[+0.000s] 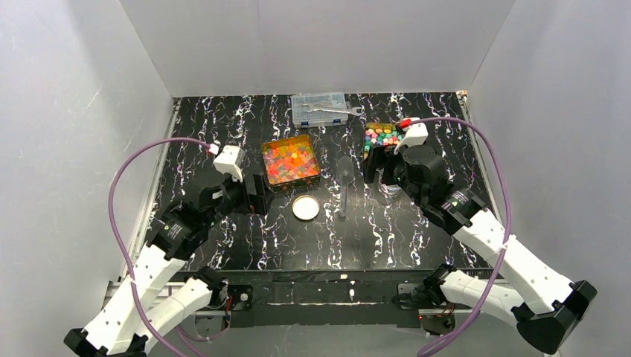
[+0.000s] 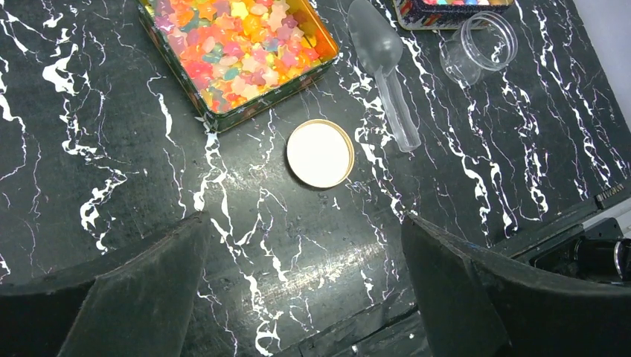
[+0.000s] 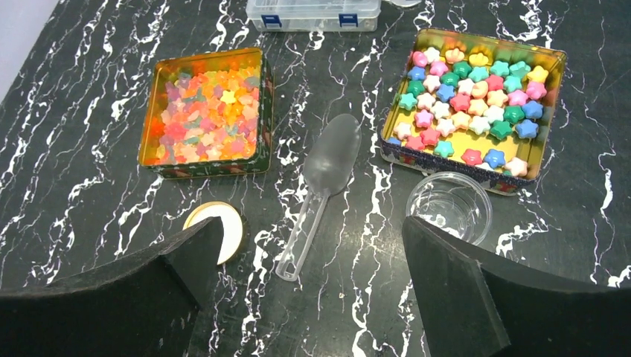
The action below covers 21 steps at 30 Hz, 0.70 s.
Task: Pack the candies
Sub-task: Move the storage box to the center of the board.
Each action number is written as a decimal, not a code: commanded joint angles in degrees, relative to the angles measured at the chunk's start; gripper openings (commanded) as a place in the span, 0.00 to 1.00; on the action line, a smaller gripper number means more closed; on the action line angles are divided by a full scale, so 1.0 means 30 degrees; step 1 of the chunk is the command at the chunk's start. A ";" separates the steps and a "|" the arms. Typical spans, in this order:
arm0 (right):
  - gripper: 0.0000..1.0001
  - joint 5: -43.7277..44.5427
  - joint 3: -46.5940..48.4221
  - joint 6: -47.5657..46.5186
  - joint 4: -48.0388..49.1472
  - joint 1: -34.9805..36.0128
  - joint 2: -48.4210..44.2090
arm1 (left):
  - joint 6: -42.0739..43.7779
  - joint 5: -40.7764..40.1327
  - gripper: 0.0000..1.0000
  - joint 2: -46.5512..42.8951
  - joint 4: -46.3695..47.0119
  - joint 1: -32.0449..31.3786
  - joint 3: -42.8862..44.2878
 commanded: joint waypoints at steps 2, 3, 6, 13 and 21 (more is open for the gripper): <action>1.00 0.0379 0.0142 -0.0217 -0.0035 0.0040 -0.0071 | -0.0401 -0.0780 0.99 0.0813 -0.0492 -0.0053 0.1033; 1.00 0.0066 0.0180 -0.0672 -0.0055 0.0033 -0.0120 | -0.0656 -0.1338 0.99 0.0943 -0.0565 -0.0060 0.1166; 1.00 0.0235 0.0526 -0.1113 -0.0226 0.0040 -0.0182 | -0.1183 -0.2631 0.99 0.1226 -0.0696 -0.0060 0.1593; 1.00 0.0871 0.1246 -0.1423 -0.1007 0.0037 0.0760 | -0.0600 -0.2275 0.99 0.2684 -0.1429 -0.0067 0.3108; 1.00 0.1281 0.3020 -0.1362 -0.2525 0.0040 0.3405 | -0.0647 -0.3606 0.99 0.5569 -0.3209 -0.0024 0.5068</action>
